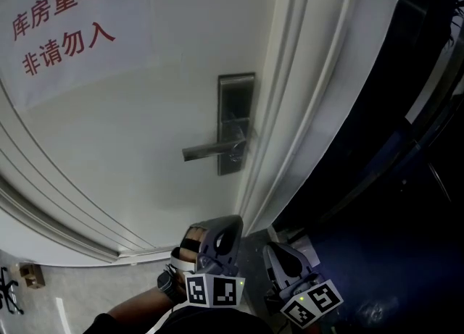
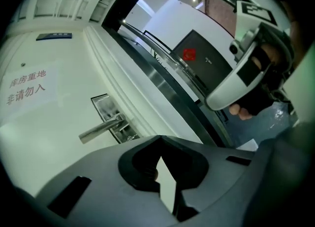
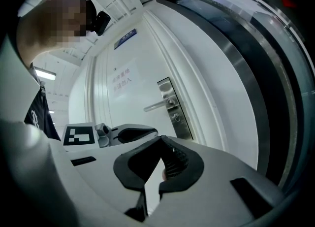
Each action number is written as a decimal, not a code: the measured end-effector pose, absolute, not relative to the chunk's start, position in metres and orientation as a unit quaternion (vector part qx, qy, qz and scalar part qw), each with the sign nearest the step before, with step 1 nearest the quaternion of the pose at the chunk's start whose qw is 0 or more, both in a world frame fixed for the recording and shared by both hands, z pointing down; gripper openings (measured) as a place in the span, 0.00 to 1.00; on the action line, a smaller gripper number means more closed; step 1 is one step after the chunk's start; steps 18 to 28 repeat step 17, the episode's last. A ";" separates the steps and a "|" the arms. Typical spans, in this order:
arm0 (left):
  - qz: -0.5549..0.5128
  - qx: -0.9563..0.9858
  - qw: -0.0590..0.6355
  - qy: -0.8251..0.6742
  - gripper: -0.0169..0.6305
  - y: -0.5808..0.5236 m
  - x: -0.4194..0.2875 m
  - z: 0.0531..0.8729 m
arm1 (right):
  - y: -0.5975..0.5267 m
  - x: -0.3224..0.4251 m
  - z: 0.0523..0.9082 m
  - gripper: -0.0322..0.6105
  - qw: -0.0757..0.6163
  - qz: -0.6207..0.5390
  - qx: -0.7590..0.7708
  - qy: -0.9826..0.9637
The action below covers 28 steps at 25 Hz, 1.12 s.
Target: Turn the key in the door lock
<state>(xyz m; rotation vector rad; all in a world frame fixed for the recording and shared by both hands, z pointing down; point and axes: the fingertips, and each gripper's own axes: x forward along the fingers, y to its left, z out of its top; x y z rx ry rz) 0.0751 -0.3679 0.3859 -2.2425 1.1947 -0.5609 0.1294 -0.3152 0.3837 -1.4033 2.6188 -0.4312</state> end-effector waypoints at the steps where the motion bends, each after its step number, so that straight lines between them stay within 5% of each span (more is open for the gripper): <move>1: -0.206 -0.832 0.264 0.443 0.03 -0.368 0.074 0.385 | -0.316 0.128 0.383 0.07 0.069 -0.142 -0.466 0.871; 28: -0.195 -0.834 0.261 0.446 0.03 -0.377 0.069 0.384 | -0.328 0.121 0.382 0.07 0.067 -0.138 -0.468 0.870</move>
